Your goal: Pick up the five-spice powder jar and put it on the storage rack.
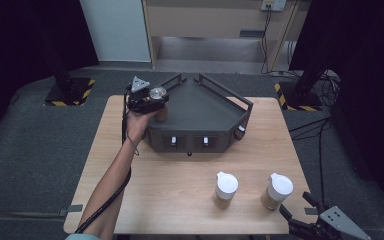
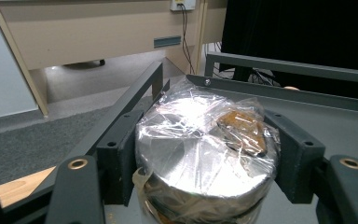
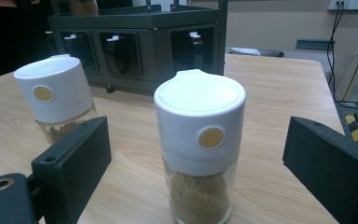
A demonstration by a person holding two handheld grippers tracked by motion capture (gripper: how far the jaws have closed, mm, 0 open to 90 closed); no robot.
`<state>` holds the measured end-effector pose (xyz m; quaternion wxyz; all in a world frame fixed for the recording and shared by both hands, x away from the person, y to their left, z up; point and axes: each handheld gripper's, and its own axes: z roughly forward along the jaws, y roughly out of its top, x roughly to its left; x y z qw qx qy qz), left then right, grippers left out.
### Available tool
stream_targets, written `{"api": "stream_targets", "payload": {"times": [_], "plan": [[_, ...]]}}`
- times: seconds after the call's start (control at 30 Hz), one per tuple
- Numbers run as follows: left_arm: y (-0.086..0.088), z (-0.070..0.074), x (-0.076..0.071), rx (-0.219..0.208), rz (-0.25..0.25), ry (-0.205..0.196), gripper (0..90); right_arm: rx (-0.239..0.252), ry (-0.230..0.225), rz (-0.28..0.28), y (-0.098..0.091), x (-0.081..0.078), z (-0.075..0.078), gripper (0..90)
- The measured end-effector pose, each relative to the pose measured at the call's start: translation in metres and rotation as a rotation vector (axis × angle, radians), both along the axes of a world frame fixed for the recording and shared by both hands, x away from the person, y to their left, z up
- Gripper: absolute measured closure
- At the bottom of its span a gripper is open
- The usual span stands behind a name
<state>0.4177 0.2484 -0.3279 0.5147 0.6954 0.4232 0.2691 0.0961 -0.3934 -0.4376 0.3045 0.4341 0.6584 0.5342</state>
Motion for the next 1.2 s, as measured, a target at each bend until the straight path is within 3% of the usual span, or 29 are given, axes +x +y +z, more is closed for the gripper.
{"api": "stream_targets", "payload": {"times": [0.13, 0.27, 0.37, 0.57, 0.63, 0.87, 0.97, 1.13, 1.2], "plan": [[0.001, -0.002, 0.0, -0.013, 0.007, 0.0, 33.0, 0.0, -0.001, 0.0, 0.0, 0.0, 0.0, 7.6], [-0.001, -0.001, 0.0, 0.002, 0.005, -0.01, 32.6, 0.002, -0.001, 0.0, 0.0, 0.0, 0.0, 7.6], [0.0, 0.0, 0.0, -0.02, 0.011, -0.013, 24.9, 0.001, -0.002, 0.001, 0.0, 0.0, 0.0, 7.6], [0.001, 0.011, -0.008, -0.043, 0.028, -0.062, 9.6, 0.003, -0.002, -0.001, 0.0, -0.001, 0.0, 7.6], [0.004, 0.015, -0.01, -0.047, 0.012, -0.077, 7.6, 0.002, -0.001, 0.0, 0.0, -0.001, 0.0, 7.6], [0.006, 0.032, -0.031, 0.0, -0.06, -0.147, 6.6, 0.002, -0.003, 0.0, 0.0, -0.001, 0.0, 7.5], [0.008, 0.038, -0.036, 0.004, -0.092, -0.155, 6.3, 0.001, -0.003, 0.001, 0.0, -0.001, 0.0, 7.5], [0.01, 0.047, -0.057, 0.034, -0.155, -0.194, 5.4, 0.003, -0.004, 0.0, 0.0, -0.001, 0.0, 7.5], [0.014, 0.051, -0.065, 0.026, -0.19, -0.193, 5.3, 0.005, -0.004, 0.001, 0.0, -0.001, 0.0, 7.5]]}}
